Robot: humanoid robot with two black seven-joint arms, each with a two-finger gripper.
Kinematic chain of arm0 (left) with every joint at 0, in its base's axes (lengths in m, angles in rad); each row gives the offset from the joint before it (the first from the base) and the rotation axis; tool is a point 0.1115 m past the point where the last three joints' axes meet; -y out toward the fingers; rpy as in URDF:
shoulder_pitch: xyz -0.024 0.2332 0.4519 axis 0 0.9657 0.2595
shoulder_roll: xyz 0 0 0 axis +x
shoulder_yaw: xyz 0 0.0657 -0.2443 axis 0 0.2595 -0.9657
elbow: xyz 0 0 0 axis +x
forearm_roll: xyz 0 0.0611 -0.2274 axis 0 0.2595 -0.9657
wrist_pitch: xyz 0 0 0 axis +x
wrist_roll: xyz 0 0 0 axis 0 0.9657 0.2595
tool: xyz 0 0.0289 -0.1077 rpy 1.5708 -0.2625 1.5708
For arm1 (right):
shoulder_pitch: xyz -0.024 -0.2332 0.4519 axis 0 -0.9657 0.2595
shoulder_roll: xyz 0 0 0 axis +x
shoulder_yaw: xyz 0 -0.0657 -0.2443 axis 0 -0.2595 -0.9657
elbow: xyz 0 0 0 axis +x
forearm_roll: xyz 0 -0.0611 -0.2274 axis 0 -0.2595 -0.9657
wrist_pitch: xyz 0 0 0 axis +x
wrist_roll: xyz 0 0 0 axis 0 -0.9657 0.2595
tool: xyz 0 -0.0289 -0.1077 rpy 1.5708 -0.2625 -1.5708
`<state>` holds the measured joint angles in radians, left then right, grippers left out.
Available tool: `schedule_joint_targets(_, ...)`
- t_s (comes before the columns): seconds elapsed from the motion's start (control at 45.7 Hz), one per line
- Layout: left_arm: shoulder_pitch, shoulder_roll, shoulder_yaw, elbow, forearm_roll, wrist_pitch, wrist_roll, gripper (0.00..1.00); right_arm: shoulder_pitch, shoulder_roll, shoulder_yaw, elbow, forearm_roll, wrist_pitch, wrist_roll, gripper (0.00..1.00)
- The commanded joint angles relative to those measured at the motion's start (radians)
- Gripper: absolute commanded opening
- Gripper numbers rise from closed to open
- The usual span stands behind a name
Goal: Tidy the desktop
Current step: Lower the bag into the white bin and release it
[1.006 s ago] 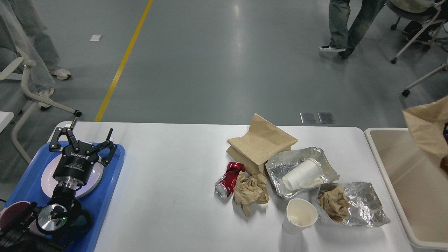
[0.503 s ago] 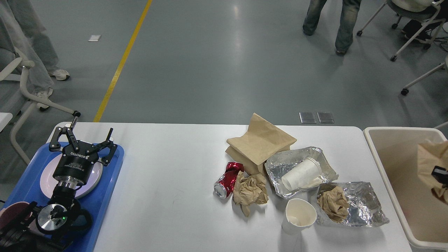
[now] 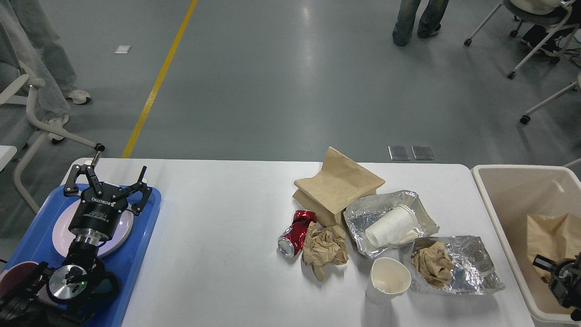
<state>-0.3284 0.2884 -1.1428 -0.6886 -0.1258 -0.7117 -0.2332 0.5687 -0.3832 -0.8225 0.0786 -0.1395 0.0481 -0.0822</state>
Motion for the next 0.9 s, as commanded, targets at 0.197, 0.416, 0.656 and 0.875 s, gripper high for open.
schedule_joint_targets(0.197,0.0,0.0,0.0,0.0,0.0,0.0,0.0,0.96,-0.029,0.004,0.0,0.001,0.001,-0.01,-0.001,0.0)
schedule_joint_targets(0.416,0.0,0.0,0.0,0.0,0.0,0.001,0.0,0.96,-0.041,0.004,-0.004,0.001,0.0,-0.011,-0.001,0.18)
schedule_joint_targets(0.656,0.0,0.0,0.0,0.0,0.0,0.001,0.0,0.96,-0.038,0.003,-0.006,0.0,0.0,-0.03,0.012,1.0)
schedule_joint_targets(0.875,0.0,0.0,0.0,0.0,0.0,0.001,0.0,0.96,-0.035,0.0,-0.007,-0.002,-0.002,-0.03,0.012,1.0)
